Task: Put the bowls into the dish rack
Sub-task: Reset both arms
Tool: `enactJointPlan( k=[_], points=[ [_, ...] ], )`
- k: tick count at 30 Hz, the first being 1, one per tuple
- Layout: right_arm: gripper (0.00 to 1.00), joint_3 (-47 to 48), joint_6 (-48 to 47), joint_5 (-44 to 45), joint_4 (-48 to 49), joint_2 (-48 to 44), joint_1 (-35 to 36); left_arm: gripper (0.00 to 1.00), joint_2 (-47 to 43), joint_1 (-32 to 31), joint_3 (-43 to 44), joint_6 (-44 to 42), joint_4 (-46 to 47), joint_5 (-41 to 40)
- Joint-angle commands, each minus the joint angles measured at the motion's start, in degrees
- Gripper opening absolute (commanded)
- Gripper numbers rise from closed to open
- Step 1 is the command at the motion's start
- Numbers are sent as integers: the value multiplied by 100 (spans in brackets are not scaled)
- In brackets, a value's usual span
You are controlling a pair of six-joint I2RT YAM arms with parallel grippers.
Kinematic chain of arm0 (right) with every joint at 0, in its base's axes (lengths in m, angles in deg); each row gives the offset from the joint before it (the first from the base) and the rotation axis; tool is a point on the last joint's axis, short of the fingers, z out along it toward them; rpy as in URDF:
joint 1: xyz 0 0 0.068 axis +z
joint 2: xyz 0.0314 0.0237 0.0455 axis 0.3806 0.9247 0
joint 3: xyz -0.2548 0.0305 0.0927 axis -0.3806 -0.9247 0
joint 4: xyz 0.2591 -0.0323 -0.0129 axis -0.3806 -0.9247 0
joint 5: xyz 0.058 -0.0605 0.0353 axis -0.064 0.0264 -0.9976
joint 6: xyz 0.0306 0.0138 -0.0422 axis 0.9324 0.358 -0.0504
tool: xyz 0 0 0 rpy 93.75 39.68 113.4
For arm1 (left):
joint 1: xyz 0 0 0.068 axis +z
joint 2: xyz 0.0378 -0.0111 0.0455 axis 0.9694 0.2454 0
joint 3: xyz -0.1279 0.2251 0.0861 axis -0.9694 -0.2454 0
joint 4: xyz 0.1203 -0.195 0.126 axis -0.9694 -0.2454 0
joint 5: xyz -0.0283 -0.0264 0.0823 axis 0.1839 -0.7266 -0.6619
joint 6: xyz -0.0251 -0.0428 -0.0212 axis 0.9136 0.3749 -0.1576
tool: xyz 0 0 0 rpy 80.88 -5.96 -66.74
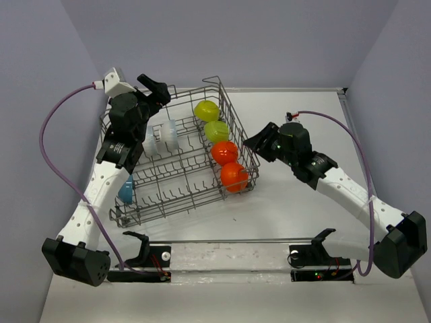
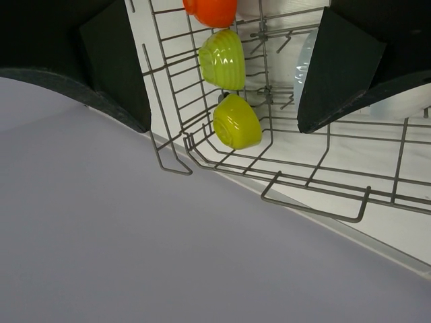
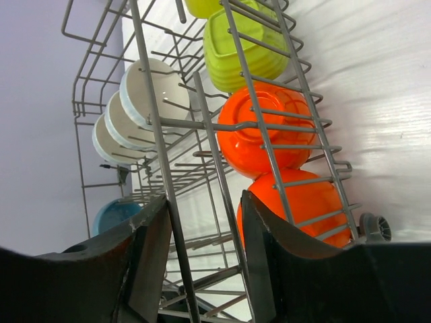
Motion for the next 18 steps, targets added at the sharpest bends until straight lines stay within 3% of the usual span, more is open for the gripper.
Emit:
enactJointPlan(
  k=[1,9,18],
  points=[
    [52,175,-184,533,-331,41,-128,99,-254,14,339,-170,69,85],
    [61,334,-342,445,-340,68,-128,99,-369,14,418,-258,8,182],
    [63,614,-606,261,-331,85,-128,99,-439,14,480,-311,-133,270]
  ],
)
